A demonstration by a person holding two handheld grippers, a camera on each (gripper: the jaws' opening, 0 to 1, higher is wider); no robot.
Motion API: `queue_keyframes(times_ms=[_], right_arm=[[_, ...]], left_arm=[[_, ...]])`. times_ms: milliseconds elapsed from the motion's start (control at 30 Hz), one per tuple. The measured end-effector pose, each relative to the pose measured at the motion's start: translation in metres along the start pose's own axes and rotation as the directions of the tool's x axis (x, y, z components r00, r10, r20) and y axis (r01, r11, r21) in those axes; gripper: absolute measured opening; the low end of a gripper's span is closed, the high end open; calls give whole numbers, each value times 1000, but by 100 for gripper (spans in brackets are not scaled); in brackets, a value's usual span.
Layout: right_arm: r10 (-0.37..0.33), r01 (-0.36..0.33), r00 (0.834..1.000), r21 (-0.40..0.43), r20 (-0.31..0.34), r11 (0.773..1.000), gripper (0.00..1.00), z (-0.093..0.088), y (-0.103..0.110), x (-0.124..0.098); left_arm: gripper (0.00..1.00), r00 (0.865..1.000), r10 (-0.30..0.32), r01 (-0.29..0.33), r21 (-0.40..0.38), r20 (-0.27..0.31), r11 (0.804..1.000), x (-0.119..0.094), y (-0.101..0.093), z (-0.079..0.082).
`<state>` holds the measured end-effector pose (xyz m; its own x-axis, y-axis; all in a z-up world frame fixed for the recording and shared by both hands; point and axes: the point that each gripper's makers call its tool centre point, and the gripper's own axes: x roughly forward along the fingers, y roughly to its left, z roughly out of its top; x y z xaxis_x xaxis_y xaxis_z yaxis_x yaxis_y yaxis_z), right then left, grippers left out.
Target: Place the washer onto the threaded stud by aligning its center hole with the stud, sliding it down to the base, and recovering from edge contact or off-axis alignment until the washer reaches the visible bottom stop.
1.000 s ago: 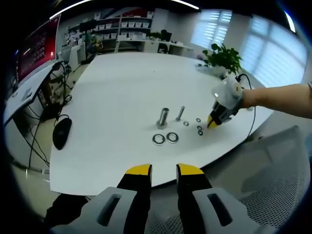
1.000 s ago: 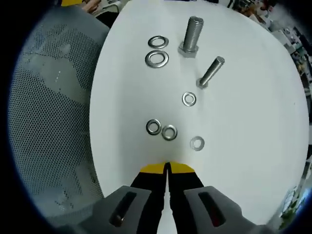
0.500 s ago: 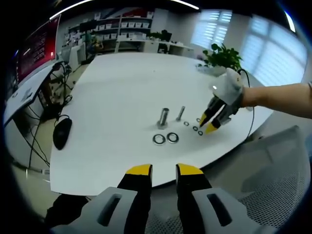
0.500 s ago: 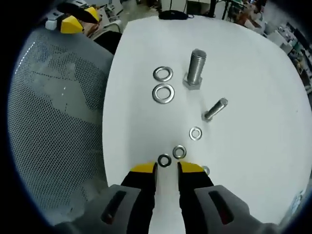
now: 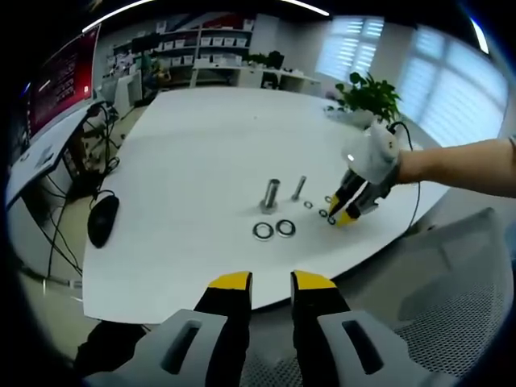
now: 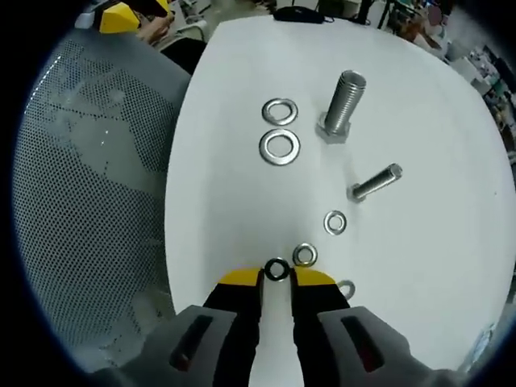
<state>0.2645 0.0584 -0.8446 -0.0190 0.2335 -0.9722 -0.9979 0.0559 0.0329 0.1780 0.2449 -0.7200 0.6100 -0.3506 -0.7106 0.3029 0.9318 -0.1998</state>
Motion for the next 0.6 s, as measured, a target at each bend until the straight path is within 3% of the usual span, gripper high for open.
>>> queue_keyframes(times_ms=[100,367,600], right_arm=[[1,-1,1000,-1,-4,1000,15,0,0,-1],[-41,40,996,9,75,999,15,23,-13,-30],[-116,105,978,74,171,992,15,43,-29,-48]], left_arm=[[17,1000,0,0,0,1,1000,0,0,0],[17,1000,1,-1,1,0,1000,0,0,0],[17,1000,2,-2,-5,5,1000,0,0,1]])
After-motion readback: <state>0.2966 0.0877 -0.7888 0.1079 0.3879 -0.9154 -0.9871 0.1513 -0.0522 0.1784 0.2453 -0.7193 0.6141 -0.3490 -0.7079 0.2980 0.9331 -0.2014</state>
